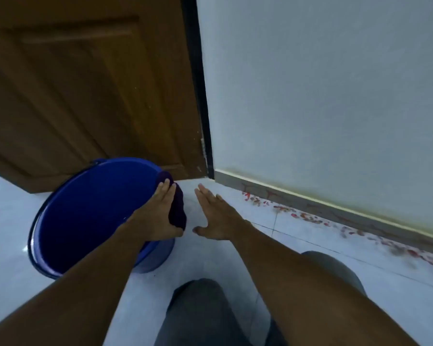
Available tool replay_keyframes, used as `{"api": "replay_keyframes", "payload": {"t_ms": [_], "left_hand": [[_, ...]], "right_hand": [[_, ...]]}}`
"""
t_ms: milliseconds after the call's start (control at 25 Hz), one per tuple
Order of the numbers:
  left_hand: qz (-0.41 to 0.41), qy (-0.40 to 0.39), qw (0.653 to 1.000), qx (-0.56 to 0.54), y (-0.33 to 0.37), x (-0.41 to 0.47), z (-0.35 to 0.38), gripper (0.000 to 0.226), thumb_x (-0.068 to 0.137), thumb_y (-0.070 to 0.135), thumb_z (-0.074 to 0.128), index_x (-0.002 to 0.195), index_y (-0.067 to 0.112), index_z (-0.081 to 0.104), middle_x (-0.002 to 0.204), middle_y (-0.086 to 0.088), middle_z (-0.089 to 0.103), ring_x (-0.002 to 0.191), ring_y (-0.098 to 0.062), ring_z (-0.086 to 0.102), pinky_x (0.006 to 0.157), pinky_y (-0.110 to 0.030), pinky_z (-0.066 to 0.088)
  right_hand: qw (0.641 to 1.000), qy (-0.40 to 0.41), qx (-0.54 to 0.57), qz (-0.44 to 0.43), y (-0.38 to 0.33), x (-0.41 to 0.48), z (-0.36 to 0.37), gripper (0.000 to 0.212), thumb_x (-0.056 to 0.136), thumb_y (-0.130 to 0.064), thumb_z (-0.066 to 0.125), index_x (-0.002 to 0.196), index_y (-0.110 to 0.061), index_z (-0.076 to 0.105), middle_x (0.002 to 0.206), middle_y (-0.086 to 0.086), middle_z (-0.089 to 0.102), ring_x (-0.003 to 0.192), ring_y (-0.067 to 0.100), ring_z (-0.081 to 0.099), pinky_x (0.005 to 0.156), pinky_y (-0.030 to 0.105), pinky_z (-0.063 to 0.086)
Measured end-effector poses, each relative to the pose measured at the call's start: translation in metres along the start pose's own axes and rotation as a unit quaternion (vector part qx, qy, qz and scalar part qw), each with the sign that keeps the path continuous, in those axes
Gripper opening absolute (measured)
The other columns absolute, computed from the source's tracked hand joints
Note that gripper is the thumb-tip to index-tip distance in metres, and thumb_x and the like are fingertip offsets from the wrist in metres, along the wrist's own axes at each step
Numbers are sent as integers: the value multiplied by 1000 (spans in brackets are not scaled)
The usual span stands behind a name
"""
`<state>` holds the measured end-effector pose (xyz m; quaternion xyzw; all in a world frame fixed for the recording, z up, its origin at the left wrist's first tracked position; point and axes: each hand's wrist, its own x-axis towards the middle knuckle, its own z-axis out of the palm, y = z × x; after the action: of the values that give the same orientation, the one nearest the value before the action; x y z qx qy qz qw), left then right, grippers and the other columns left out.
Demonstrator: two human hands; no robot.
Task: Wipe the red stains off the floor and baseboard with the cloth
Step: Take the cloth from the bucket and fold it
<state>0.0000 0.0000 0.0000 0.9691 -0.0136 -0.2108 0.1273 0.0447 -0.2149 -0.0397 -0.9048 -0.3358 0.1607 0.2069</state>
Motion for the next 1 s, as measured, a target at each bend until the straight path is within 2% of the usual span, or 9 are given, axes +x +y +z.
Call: {"api": "replay_keyframes", "payload": {"t_ms": [160, 280, 360, 480, 560, 640, 680, 840, 1000], "left_hand": [[-11, -30, 999, -19, -16, 4, 7, 137, 80, 57, 78, 161, 18, -26, 171, 5, -33, 161, -19, -24, 131, -37, 1], [-3, -36, 999, -27, -16, 14, 9, 139, 78, 53, 80, 161, 21, -27, 168, 9, -37, 158, -13, -26, 128, -32, -1], [15, -29, 999, -8, -9, 24, 6, 136, 81, 51, 79, 162, 19, -25, 162, 15, -38, 154, -7, -27, 124, -28, -8], [37, 0, 999, 10, 12, 41, 6, 113, 92, 35, 71, 164, 13, -13, 172, 4, -22, 162, -17, -16, 130, -32, -5], [4, 37, 999, 21, 34, 54, 2, 89, 98, 24, 63, 166, 15, 6, 176, -7, 13, 162, -29, 14, 129, -43, 22], [6, 65, 995, 72, 58, 71, 0, 58, 100, 22, 57, 155, 16, 37, 151, -12, 56, 137, -34, 54, 109, -46, 47], [15, 55, 993, 100, 71, 81, 0, 46, 100, 21, 56, 145, 16, 46, 136, -12, 66, 122, -34, 64, 100, -46, 52], [32, -8, 997, 70, 115, 119, 18, 34, 99, 19, 61, 132, 13, 53, 128, -15, 66, 114, -34, 67, 97, -43, 55], [89, -60, 994, -30, 136, 152, 54, 37, 96, 15, 68, 131, 15, 55, 131, -12, 65, 119, -31, 65, 104, -40, 55]], "right_hand": [[997, -3, 83, -2, -29, 24, 30, 102, 89, -43, 73, 162, -10, 8, 169, 11, 18, 153, 29, 26, 123, 44, 28], [987, 62, 149, -9, -30, 35, 37, 61, 100, -23, 61, 153, -4, 36, 148, 22, 52, 131, 37, 55, 114, 46, 42], [985, 99, 137, -44, -20, 38, 26, 36, 102, -15, 58, 133, 3, 59, 129, 26, 65, 115, 39, 65, 105, 47, 49], [980, 156, 103, -66, 9, 36, -1, 19, 97, -5, 60, 110, 7, 67, 111, 27, 69, 100, 40, 65, 93, 44, 52], [976, 192, 91, -51, 39, 31, -25, 10, 90, 0, 63, 98, 5, 66, 100, 25, 67, 91, 39, 62, 83, 48, 50], [980, 190, 59, -23, 72, 22, -45, 9, 84, 2, 62, 93, 3, 63, 95, 21, 65, 85, 38, 58, 74, 49, 48], [984, 178, 28, -7, 86, 17, -51, 11, 82, 0, 61, 93, 1, 63, 94, 19, 65, 84, 38, 58, 71, 48, 48], [990, 132, -56, 10, 132, -10, -53, 26, 76, -15, 58, 99, -14, 70, 88, 7, 71, 76, 30, 63, 65, 39, 53], [994, -37, -55, 86, 165, -26, -24, 61, 85, -60, 61, 138, -33, 51, 105, -6, 75, 85, 19, 70, 78, 30, 57]]}}
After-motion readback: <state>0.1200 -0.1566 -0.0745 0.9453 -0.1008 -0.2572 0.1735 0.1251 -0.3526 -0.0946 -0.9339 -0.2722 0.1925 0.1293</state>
